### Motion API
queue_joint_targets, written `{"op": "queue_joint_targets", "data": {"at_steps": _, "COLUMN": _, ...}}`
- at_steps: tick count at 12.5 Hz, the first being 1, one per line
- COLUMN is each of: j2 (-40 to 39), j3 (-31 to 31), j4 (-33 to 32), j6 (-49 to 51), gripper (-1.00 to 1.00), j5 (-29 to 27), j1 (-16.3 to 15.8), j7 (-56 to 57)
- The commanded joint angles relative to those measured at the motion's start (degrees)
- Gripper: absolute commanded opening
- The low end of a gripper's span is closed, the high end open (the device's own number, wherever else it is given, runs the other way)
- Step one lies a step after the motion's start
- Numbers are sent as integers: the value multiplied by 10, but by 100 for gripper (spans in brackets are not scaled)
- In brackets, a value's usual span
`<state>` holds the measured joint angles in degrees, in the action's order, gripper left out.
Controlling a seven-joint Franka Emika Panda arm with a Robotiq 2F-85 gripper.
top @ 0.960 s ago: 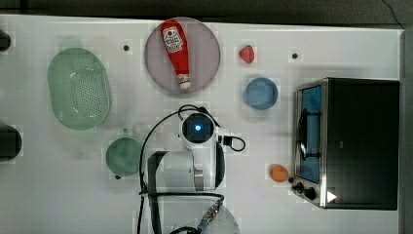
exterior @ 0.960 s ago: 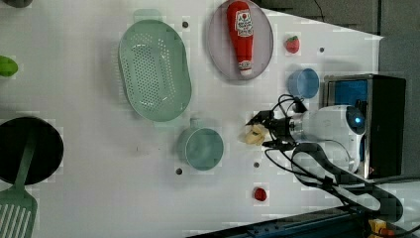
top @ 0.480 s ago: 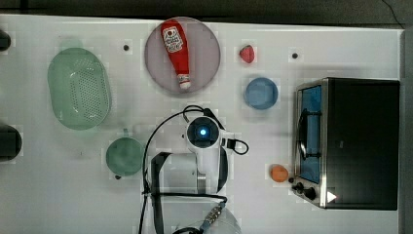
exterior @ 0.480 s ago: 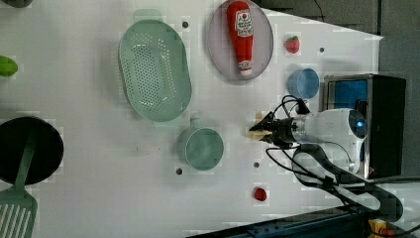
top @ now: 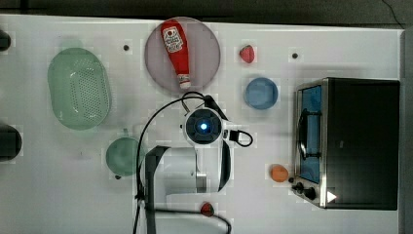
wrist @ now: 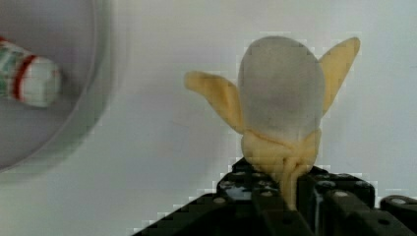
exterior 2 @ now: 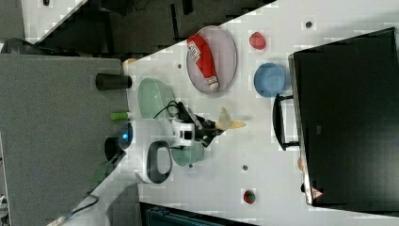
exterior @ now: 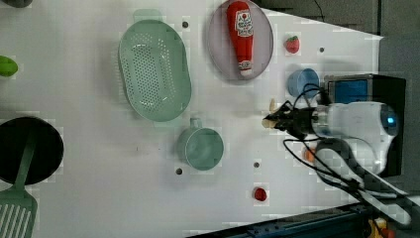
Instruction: Pick banana from table and place on oven.
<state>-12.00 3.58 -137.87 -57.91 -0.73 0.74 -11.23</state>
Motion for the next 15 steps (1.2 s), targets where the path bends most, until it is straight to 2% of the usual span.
{"op": "queue_joint_targets", "data": {"at_steps": 1, "j2": 103, "j3": 0, "j4": 60, "j6": 103, "gripper": -61, "j5": 14, "j1": 4, "j7": -27}}
{"op": "queue_joint_targets", "data": {"at_steps": 4, "j2": 166, "j3": -16, "j4": 155, "j6": 294, "gripper": -61, "j5": 13, "j1": 7, "j7": -26}}
{"op": "queue_joint_targets", "data": {"at_steps": 6, "j2": 185, "j3": -39, "j4": 207, "j6": 370, "gripper": -61, "j5": 13, "j1": 9, "j7": -26}}
{"op": "queue_joint_targets", "data": {"at_steps": 10, "j2": 188, "j3": -115, "j4": 269, "j6": 403, "gripper": -61, "j5": 15, "j1": 16, "j7": 5}}
{"op": "queue_joint_targets", "data": {"at_steps": 15, "j2": 159, "j3": -246, "j4": 274, "j6": 398, "gripper": -61, "j5": 27, "j1": 23, "j7": 175}}
